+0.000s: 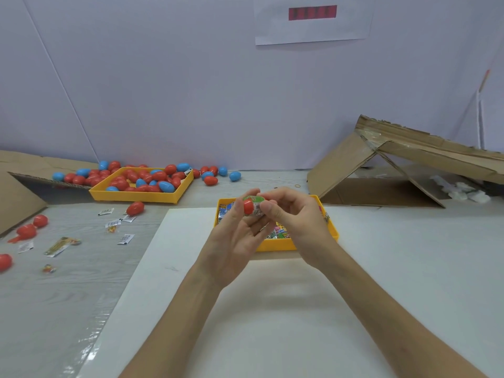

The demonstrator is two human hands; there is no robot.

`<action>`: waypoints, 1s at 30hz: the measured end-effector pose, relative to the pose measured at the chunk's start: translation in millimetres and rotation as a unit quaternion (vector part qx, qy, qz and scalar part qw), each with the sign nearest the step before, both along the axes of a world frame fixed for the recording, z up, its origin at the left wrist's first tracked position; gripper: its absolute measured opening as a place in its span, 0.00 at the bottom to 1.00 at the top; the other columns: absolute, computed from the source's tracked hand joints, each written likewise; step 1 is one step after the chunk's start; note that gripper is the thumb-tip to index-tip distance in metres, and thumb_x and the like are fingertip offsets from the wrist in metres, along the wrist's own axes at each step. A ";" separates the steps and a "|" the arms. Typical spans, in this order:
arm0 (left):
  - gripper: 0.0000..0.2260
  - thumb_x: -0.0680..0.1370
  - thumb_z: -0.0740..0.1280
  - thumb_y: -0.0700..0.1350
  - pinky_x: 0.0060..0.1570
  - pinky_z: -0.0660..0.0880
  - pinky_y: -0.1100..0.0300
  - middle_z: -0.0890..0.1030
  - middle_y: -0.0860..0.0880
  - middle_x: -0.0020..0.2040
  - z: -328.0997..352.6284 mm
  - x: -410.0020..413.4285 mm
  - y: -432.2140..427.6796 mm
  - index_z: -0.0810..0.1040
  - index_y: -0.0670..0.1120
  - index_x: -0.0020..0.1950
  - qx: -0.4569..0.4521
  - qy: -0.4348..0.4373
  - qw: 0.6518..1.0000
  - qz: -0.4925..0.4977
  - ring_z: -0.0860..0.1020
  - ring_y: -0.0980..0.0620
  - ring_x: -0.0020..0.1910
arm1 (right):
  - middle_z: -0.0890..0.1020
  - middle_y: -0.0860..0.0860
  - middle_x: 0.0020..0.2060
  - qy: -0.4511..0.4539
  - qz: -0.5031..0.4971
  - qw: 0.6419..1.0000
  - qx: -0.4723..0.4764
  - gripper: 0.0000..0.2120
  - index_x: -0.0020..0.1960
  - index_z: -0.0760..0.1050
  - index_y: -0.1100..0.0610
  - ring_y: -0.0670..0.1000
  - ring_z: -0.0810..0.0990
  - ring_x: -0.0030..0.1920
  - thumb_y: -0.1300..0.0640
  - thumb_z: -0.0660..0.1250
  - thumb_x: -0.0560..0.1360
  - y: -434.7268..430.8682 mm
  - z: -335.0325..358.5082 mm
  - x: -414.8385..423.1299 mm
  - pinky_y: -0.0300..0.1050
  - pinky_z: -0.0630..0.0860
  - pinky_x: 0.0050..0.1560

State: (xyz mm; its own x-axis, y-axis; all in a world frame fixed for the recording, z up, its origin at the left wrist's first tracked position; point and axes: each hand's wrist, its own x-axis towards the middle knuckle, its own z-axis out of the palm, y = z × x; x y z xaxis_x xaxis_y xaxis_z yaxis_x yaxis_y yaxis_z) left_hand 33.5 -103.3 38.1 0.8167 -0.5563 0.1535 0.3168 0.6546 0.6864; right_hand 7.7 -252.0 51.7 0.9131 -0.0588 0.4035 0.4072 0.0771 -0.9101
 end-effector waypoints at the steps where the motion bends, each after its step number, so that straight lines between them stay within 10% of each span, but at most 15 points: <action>1: 0.25 0.72 0.77 0.53 0.58 0.79 0.54 0.81 0.40 0.63 0.3 -0.7 -0.2 0.80 0.45 0.65 -0.002 0.005 1.000 0.003 0.80 0.46 0.65 | 0.87 0.50 0.47 -0.001 0.004 1.000 0.001 0.06 0.47 0.86 0.46 0.50 0.83 0.53 0.51 0.75 0.70 -0.1 -0.5 0.5 0.43 0.78 0.55; 14: 0.21 0.81 0.61 0.57 0.57 0.80 0.54 0.84 0.39 0.57 4.0 -3.1 0.0 0.84 0.43 0.59 0.083 -0.018 0.996 0.040 0.82 0.45 0.60 | 0.85 0.47 0.51 -0.055 -0.026 0.990 -0.129 0.13 0.58 0.83 0.49 0.50 0.84 0.54 0.56 0.75 0.73 -1.4 1.7 -3.4 0.46 0.79 0.57; 20: 0.15 0.74 0.69 0.53 0.51 0.81 0.57 0.86 0.44 0.50 -0.2 4.3 -2.5 0.83 0.45 0.55 0.216 -0.137 0.937 0.239 0.85 0.48 0.52 | 0.82 0.49 0.51 -0.146 -0.104 0.959 -0.220 0.16 0.59 0.82 0.56 0.49 0.83 0.52 0.65 0.76 0.72 -9.2 2.8 -2.3 0.43 0.81 0.51; 30: 0.14 0.73 0.72 0.47 0.49 0.81 0.60 0.86 0.43 0.52 4.7 3.7 5.0 0.85 0.45 0.56 0.189 -0.141 0.947 0.220 0.85 0.46 0.52 | 0.84 0.47 0.52 -0.105 -0.045 0.976 -0.186 0.19 0.61 0.81 0.56 0.48 0.84 0.52 0.66 0.76 0.72 -15.5 1.6 0.8 0.40 0.81 0.49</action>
